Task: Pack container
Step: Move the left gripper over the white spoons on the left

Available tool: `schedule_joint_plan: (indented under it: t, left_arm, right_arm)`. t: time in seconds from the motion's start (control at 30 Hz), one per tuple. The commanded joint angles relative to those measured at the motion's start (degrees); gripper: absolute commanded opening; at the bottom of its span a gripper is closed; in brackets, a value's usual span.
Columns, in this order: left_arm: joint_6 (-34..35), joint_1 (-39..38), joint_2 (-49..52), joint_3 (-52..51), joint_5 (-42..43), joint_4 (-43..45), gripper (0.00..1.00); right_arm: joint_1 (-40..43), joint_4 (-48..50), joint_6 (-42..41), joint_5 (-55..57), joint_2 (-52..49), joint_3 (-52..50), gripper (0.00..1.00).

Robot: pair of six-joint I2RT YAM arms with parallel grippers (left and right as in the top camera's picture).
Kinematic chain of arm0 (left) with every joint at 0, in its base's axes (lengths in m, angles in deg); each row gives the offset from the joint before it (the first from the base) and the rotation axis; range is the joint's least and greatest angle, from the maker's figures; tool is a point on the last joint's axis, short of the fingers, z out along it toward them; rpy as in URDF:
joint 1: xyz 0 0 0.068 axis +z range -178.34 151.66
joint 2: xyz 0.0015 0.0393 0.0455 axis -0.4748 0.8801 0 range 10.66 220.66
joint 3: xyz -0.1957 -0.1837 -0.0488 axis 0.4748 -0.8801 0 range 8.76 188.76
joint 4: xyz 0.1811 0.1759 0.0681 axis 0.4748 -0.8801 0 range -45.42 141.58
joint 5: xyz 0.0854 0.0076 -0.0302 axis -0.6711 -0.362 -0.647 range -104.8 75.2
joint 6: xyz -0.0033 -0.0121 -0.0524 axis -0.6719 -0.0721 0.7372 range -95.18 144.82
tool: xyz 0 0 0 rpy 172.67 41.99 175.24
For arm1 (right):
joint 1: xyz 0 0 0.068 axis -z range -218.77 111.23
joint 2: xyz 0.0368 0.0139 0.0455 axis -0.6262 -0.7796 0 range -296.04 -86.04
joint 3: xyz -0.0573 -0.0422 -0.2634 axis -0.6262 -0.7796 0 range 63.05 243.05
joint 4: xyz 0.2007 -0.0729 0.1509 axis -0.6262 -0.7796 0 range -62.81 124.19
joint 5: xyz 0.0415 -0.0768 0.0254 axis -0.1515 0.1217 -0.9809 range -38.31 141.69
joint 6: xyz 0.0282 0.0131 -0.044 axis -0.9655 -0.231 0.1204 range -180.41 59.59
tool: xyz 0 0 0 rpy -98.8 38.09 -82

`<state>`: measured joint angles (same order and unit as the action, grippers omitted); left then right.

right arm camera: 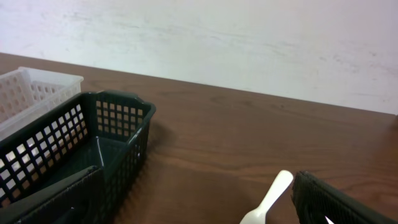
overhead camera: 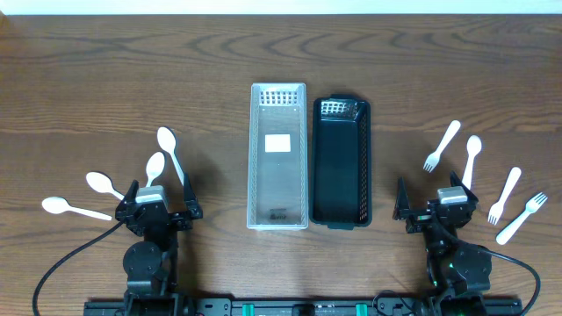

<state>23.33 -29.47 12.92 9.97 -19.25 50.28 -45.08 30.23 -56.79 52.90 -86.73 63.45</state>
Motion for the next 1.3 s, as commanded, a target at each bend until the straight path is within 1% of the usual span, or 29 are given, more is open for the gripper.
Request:
schedule_joint_plan:
  t: [0.0,1.13,1.27]
  left_arm:
    - [0.07,0.31,0.22,-0.90,-0.68,-2.54,0.98]
    - [0.09,0.31,0.22,-0.90,-0.68,-2.54,0.98]
    - [0.07,0.31,0.22,-0.90,-0.68,-2.40,0.98]
  right_arm:
    - [-1.11,-0.28,0.72,-0.17,0.31,-0.09,0.99]
    - [-1.11,-0.28,0.74,-0.17,0.31,-0.09,0.99]
    - [-1.11,1.84,1.60,0.83,0.31,-0.09,0.99]
